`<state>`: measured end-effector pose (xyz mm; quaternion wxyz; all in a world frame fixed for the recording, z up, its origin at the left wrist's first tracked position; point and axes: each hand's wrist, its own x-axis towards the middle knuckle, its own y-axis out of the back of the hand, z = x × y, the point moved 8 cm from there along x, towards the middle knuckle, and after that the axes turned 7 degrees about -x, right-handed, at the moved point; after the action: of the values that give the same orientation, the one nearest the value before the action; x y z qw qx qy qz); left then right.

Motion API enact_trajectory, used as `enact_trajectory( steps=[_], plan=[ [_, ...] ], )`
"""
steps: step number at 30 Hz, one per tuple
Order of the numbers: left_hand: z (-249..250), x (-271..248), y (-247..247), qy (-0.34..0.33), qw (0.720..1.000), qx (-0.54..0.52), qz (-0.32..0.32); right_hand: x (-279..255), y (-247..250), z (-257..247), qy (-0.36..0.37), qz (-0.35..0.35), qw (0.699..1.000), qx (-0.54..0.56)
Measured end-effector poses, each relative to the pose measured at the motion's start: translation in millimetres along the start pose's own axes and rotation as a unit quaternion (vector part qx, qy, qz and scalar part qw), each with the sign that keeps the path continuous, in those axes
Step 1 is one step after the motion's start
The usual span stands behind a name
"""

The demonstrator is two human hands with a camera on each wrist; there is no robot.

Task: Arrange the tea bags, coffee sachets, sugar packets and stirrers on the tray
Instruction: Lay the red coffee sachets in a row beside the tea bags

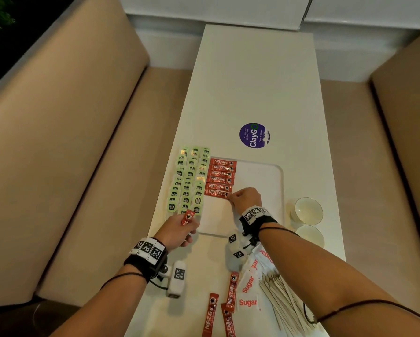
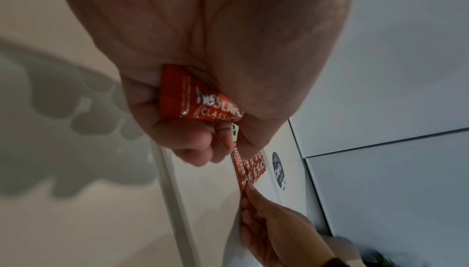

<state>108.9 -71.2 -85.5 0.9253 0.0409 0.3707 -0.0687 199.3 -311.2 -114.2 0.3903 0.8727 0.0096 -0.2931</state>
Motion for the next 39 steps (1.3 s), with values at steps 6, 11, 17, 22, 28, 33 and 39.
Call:
enact_trajectory(
  steps=[6,11,17,22,28,33,39],
  plan=[
    [3.8,-3.0,0.2,-0.022,1.0,0.003,0.0,-0.4,-0.6,3.3,-0.021,0.003,0.999,0.024],
    [6.3,-4.2,-8.2,-0.021,0.999,0.016,-0.037,-15.1,-0.7,-2.4,-0.007,0.027,0.998,0.059],
    [13.4,-7.9,-24.1,-0.038,0.994,0.049,-0.089,-75.5,-33.5,-62.8,0.199,-0.206,0.956,0.066],
    [15.8,-12.1,-27.7,-0.046,0.993,0.049,-0.099,-85.0,-32.9,-73.1,0.244,-0.217,0.944,0.054],
    [19.4,-10.2,-9.7,-0.082,0.996,0.016,-0.031,-79.0,-11.2,-61.8,0.212,-0.171,0.959,0.076],
    [24.3,-11.0,-4.1,-0.099,0.995,0.029,0.002,-84.4,-8.5,-45.3,0.181,-0.188,0.959,0.112],
    [22.7,-10.2,-10.4,-0.077,0.997,0.022,-0.022,-88.9,-4.0,-27.8,0.165,-0.173,0.964,0.112]
  ],
)
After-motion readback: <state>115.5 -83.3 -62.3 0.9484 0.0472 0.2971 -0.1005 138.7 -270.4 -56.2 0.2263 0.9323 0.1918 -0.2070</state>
